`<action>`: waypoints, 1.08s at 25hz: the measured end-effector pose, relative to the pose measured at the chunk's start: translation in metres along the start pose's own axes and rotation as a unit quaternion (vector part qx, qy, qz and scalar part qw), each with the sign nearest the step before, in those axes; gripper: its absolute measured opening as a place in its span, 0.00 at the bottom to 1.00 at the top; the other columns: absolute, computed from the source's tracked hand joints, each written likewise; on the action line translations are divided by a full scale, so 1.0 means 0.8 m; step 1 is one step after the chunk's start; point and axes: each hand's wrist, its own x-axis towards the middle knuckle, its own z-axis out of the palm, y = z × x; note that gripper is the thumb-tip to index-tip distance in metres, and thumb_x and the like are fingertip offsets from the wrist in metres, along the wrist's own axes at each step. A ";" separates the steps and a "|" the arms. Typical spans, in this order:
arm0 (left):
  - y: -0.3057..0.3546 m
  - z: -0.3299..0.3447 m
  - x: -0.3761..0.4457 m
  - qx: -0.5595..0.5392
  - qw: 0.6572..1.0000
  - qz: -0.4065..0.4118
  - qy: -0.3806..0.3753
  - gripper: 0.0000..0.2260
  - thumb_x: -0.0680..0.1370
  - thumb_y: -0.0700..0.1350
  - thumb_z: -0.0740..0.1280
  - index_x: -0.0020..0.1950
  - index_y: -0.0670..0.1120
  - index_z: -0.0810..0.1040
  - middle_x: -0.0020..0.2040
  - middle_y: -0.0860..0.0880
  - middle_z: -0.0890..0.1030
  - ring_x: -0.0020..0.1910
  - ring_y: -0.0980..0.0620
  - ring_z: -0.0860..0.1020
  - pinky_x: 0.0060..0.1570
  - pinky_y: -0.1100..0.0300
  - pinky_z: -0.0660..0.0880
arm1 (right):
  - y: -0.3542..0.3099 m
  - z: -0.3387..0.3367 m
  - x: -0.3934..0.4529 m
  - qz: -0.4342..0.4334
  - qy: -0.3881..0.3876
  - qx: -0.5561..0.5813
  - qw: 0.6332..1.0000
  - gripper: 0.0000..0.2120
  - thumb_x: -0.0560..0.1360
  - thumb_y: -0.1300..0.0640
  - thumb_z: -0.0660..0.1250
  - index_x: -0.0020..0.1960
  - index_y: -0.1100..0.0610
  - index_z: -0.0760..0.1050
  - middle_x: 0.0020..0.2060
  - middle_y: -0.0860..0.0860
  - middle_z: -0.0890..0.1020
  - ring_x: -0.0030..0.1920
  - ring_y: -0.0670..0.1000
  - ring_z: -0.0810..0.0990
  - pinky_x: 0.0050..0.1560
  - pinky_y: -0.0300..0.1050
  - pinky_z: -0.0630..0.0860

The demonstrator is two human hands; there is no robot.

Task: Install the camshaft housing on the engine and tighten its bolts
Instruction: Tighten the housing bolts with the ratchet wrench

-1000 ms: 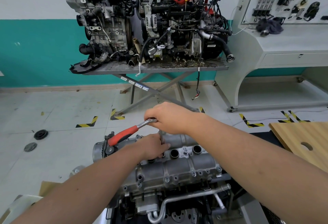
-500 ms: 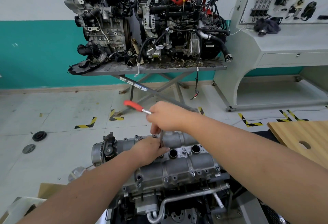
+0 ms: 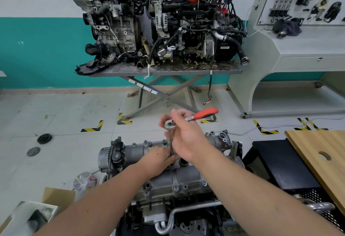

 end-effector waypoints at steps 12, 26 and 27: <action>0.009 0.012 -0.010 0.007 0.995 -0.080 0.064 0.16 0.83 0.57 0.56 0.57 0.48 0.77 0.54 0.46 0.83 0.52 0.44 0.80 0.49 0.50 0.76 | -0.014 0.010 0.010 -0.405 -0.098 -0.820 0.393 0.17 0.80 0.48 0.59 0.59 0.57 0.79 0.47 0.53 0.81 0.47 0.57 0.79 0.45 0.51 0.73; 0.027 0.019 -0.028 0.136 0.976 -0.153 0.069 0.19 0.85 0.57 0.49 0.56 0.49 0.75 0.53 0.48 0.82 0.53 0.44 0.79 0.43 0.54 0.64 | -0.019 0.029 0.007 0.129 0.054 0.048 0.989 0.14 0.80 0.67 0.61 0.38 0.57 0.76 0.38 0.54 0.84 0.57 0.57 0.81 0.48 0.42 0.72; 0.025 0.020 -0.027 0.142 0.975 -0.153 0.076 0.18 0.85 0.56 0.49 0.54 0.48 0.75 0.51 0.48 0.82 0.51 0.43 0.79 0.41 0.54 0.63 | -0.010 0.023 0.004 0.085 0.044 0.083 0.992 0.15 0.80 0.66 0.63 0.36 0.55 0.75 0.39 0.53 0.85 0.56 0.56 0.80 0.52 0.43 0.73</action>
